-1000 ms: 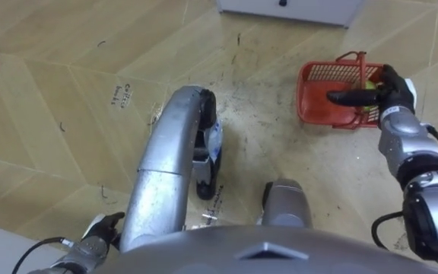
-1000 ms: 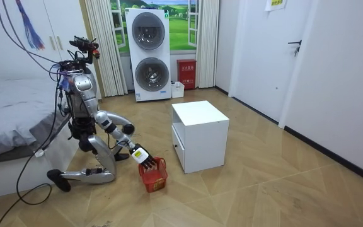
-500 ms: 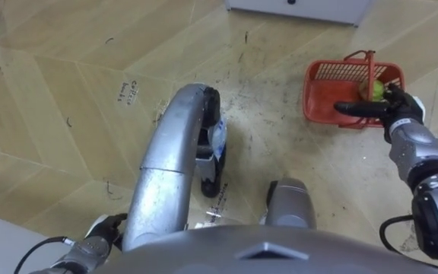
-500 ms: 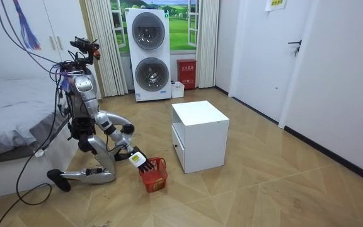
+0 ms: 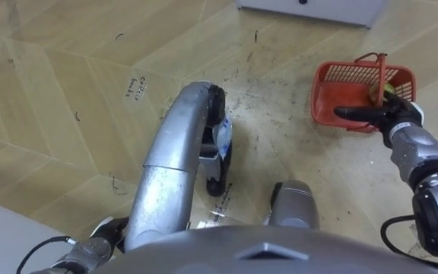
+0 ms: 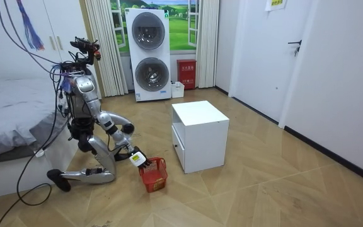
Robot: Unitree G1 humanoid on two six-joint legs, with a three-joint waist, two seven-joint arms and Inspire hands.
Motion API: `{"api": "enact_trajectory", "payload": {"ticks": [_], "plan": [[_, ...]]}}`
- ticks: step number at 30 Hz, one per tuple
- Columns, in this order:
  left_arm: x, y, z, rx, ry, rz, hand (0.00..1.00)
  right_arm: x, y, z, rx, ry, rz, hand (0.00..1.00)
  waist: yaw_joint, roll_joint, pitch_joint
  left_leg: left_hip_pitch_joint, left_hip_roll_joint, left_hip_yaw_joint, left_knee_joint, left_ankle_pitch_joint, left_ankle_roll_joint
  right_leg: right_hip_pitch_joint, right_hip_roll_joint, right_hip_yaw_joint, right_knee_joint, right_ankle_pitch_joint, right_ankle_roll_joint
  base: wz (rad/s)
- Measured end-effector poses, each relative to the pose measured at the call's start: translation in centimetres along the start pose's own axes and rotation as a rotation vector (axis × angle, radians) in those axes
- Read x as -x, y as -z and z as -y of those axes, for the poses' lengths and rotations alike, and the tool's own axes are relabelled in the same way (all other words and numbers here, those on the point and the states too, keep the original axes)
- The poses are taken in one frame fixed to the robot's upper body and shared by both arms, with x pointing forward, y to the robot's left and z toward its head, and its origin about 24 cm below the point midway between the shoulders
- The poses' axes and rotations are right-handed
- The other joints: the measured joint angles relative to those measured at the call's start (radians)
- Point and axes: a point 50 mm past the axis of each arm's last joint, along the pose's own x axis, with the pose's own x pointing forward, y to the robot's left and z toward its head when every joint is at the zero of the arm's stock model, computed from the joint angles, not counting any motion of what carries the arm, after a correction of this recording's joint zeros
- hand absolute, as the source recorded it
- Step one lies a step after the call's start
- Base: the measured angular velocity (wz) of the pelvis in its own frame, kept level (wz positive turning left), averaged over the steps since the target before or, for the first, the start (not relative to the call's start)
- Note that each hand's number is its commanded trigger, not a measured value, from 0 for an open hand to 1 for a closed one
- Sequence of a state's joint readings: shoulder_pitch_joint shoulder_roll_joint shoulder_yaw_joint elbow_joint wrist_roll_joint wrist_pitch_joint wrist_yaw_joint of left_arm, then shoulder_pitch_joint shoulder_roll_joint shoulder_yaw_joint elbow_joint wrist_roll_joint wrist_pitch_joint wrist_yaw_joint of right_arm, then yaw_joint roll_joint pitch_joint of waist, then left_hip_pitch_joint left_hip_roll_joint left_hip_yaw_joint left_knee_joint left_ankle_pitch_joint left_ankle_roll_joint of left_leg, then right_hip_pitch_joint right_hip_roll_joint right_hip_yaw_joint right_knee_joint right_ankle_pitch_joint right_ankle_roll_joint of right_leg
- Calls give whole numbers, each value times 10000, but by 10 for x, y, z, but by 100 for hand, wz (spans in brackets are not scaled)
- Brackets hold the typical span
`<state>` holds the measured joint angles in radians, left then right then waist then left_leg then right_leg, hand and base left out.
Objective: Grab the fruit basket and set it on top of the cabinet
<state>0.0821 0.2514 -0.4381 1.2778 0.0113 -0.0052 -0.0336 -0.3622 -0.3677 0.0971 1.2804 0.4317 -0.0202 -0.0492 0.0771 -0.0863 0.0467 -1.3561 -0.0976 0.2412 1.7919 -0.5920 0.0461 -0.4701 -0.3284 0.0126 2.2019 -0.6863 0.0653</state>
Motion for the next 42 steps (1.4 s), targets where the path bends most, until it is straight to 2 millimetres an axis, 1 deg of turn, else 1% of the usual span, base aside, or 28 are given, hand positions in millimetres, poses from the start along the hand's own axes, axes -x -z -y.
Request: {"api": "enact_trajectory", "payload": {"ticks": [9,15,16,18,23,28,31,35,38,39,42], "plan": [[0,0,-1,6,28,-8,0,0,1,-3,334,-181,-39,100,110,-55,31,-126,-16,13,30,37,60,-35,-12,-11,53,-5,-2,1],[0,-1,-1,19,19,8,0,0,1,-3,238,-192,-40,100,115,-56,31,-126,-10,13,81,57,100,-26,-2,14,112,-15,-10,0],[0,-1,-1,19,13,11,0,0,1,-3,236,-196,-42,100,115,-91,51,-125,-6,12,95,63,112,-40,0,23,119,-16,-10,0],[0,-3,-3,11,-12,21,0,0,1,-4,257,-204,-42,100,116,-105,58,-125,-7,10,109,77,141,-39,-3,30,125,-18,-13,0],[-1,-11,-8,-16,-161,126,0,0,1,-5,319,-209,-52,100,116,-158,87,-123,-4,-1,148,96,179,0,15,16,135,-20,-15,0],[-2,-16,-11,-34,-238,220,0,0,5,-8,535,-207,-142,100,80,-224,127,-124,30,-82,209,96,179,97,169,12,139,-36,-43,0],[-2,-18,-12,-39,-296,250,0,0,5,-8,576,-190,-145,100,62,-211,121,-120,30,-163,278,96,179,170,236,-30,139,-40,-50,0],[-2,-25,-16,-8,-413,399,0,1,5,-12,925,-294,-121,100,70,-211,121,-110,28,-305,368,96,179,239,336,-134,140,-42,-55,0],[-2,-34,-21,191,-536,630,0,0,1,-15,1079,-427,100,100,64,-214,121,-114,37,-345,425,92,182,256,375,-83,155,-56,-85,-5],[-2,-39,-24,305,-640,765,0,0,-3,-17,1159,-447,242,100,44,-216,123,-118,36,-346,443,85,196,308,376,-72,156,-56,-85,-4],[-2,-46,-31,675,-953,963,0,1,-12,-23,1487,-526,664,100,-96,-238,129,-104,-46,-390,502,78,205,396,376,-56,121,-70,-118,0]]}}
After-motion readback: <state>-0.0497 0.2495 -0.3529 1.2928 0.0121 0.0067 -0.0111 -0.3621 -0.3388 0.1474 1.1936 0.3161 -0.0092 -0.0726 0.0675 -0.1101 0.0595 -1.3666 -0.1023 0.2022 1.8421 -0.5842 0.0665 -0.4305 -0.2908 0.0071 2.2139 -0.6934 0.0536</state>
